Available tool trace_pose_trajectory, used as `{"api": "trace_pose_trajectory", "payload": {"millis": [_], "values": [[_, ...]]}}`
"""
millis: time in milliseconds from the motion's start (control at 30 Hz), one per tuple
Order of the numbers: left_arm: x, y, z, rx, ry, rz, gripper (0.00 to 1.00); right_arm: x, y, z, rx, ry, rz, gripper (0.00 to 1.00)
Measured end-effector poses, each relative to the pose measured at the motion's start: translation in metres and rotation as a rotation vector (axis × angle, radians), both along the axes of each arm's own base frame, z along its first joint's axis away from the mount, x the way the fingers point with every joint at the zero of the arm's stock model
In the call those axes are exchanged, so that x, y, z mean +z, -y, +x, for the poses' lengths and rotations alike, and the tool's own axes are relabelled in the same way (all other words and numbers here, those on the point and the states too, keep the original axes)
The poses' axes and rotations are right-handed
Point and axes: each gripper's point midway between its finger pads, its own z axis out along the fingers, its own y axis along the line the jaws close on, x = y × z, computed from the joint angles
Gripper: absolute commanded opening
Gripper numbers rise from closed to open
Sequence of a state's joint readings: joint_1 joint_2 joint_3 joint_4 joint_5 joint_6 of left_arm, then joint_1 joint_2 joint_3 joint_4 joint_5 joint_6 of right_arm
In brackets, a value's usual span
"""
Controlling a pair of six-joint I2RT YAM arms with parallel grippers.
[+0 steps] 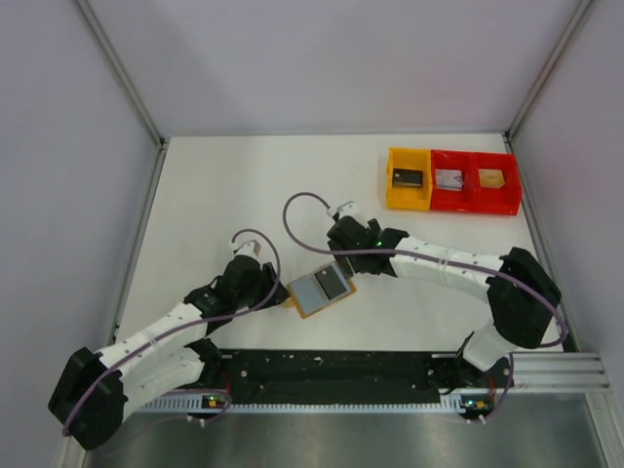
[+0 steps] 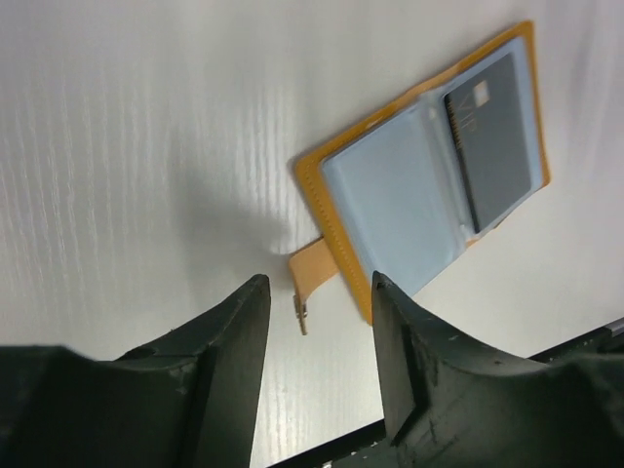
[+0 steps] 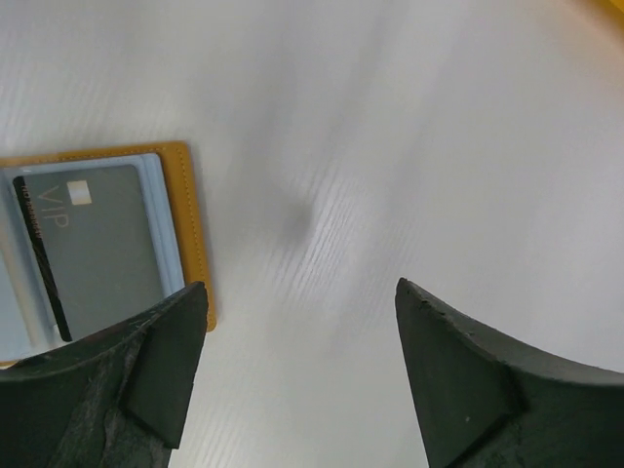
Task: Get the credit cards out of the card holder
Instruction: Remove the credit card from the card holder.
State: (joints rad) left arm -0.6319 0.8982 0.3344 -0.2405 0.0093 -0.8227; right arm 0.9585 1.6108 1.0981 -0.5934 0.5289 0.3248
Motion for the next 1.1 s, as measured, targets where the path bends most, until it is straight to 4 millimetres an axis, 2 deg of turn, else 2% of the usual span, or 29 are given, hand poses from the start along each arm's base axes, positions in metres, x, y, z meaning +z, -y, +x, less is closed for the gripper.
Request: {"api": "trace_pose_trajectory", "payload": {"millis": [100, 200, 267, 367, 533, 667, 900, 1100], "values": [[0.021, 0.005, 0.013, 0.009, 0.047, -0.013, 0.56, 0.009, 0.0, 0.006, -0.013, -0.019, 0.131, 0.68], [0.045, 0.016, 0.024, -0.001, 0.087, -0.055, 0.54, 0.012, -0.009, 0.007, 0.001, -0.054, 0.265, 0.61], [0.059, 0.031, 0.029, -0.035, 0.097, -0.108, 0.52, 0.01, -0.018, 0.006, 0.021, -0.082, 0.338, 0.55], [0.066, 0.052, 0.033, -0.083, 0.073, -0.178, 0.51, 0.004, -0.031, 0.001, 0.053, -0.128, 0.424, 0.41], [0.058, 0.076, 0.034, -0.127, 0.008, -0.241, 0.47, 0.0, -0.048, -0.005, 0.099, -0.181, 0.539, 0.26], [0.046, 0.086, 0.037, -0.131, -0.033, -0.26, 0.39, -0.011, -0.056, -0.004, 0.109, -0.218, 0.598, 0.14], [0.016, 0.095, 0.039, -0.119, -0.123, -0.259, 0.39, -0.034, -0.055, -0.009, 0.1, -0.284, 0.635, 0.05], [0.007, 0.094, 0.039, -0.099, -0.148, -0.247, 0.38, -0.046, -0.058, -0.014, 0.107, -0.324, 0.655, 0.01]]}}
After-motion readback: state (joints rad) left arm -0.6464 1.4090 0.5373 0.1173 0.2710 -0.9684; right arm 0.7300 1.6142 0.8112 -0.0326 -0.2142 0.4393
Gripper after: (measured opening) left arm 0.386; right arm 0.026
